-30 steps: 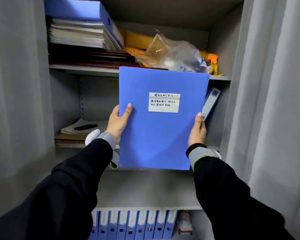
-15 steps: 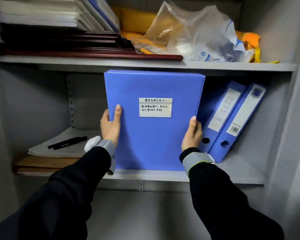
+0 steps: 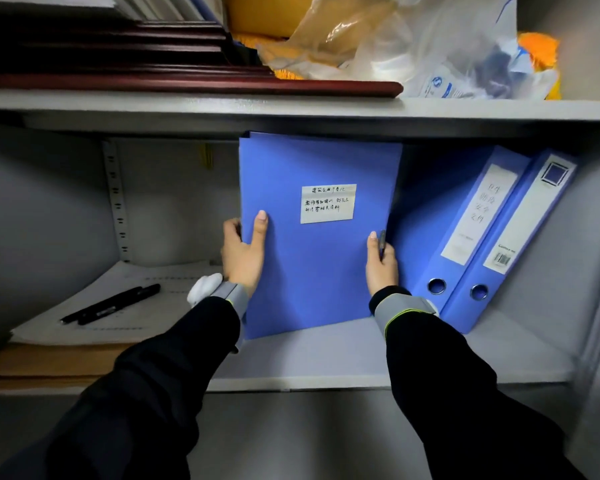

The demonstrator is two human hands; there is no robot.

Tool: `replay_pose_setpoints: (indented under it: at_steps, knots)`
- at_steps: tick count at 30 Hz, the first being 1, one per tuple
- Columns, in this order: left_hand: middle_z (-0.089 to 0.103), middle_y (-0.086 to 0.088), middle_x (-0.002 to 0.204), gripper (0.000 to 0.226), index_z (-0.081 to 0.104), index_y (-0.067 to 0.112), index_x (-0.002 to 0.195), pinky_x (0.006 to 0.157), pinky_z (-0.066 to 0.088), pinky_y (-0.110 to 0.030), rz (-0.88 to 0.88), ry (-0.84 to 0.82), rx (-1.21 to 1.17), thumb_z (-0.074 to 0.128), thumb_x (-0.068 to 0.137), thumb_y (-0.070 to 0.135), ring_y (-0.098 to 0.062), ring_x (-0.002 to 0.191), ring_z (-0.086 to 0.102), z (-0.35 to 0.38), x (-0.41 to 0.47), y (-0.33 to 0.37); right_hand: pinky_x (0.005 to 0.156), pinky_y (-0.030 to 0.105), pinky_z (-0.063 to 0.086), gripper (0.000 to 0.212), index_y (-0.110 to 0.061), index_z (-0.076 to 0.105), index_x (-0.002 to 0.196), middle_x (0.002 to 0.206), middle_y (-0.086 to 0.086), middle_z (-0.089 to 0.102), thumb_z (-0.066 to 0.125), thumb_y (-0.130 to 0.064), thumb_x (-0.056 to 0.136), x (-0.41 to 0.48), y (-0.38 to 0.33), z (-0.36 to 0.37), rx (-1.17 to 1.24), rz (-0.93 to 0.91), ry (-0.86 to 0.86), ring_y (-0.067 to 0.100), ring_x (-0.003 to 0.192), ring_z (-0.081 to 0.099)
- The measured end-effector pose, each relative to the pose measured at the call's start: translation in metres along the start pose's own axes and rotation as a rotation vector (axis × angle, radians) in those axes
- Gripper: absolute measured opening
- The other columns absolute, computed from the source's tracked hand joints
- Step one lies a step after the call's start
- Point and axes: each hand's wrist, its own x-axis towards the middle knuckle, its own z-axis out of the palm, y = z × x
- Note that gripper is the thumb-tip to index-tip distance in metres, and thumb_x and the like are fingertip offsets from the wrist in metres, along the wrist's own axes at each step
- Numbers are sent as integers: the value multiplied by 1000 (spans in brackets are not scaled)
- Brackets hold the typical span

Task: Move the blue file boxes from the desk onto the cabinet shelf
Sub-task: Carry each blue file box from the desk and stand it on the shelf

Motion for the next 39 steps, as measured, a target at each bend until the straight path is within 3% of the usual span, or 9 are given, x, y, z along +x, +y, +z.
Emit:
replay_pose_setpoints:
  at_steps: [3,7,11,14,20,22,26,31,39]
  knots:
    - [59,9,97,53,42,24,104,75,43,-24,-28,-82,15,53,74,66,-15,89,58,10,-5,-4,111,31,24,61,-17,23,142,149,2,31,50,-35,91,-1,5,6,-50,-49,-26,19,136,30]
    - [61,15,100,62,43,31,107,80,48,-29,-48,-233,56,56,64,74,-11,93,61,25,-14,2,116,32,7,68,-30,3,144,156,-2,-1,45,-40,92,-2,-4,10,-108,-94,-93,11,143,0]
    - [57,23,98,59,40,33,113,66,40,-16,3,-385,106,60,70,68,5,88,55,49,-25,8,115,27,10,57,-34,14,143,155,-7,12,41,-40,94,-3,-25,5,10,-136,-141,8,142,11]
    - [60,11,107,57,40,28,121,71,42,-20,16,-489,99,59,79,61,-6,92,59,73,-34,8,116,34,20,48,-30,25,141,150,-12,26,38,-36,96,-2,-48,-5,146,-195,-138,5,137,23]
    - [51,-2,140,64,36,20,138,107,42,-40,-22,-623,-29,62,85,45,-18,125,51,116,-46,3,101,11,29,48,-25,27,142,144,-11,37,34,-38,96,5,-68,-33,93,-263,-113,3,128,37]
    - [41,-3,149,72,29,19,144,111,36,-41,-19,-683,-27,62,85,44,-20,134,42,133,-54,5,103,17,28,54,-24,19,144,146,-7,35,41,-31,95,9,-65,-53,6,-297,-41,1,126,36]
    - [34,0,153,73,26,20,147,115,29,-34,40,-699,63,60,87,44,-18,140,33,158,-63,8,102,11,16,69,-27,1,145,154,-4,16,46,-29,93,15,-57,-87,-240,-345,60,4,135,21]
    - [36,-3,152,68,28,18,147,115,26,-34,68,-669,128,58,90,39,-22,141,31,181,-71,6,110,19,2,66,-12,12,145,156,6,1,49,-21,92,21,-48,-122,-669,-482,38,17,143,2]
    - [28,-1,156,67,24,18,149,116,19,-29,18,-672,42,56,92,33,-18,145,23,192,-64,-3,116,44,4,56,-25,9,145,157,-2,-4,33,-36,96,24,-34,-139,-1112,-404,-33,18,144,-4]
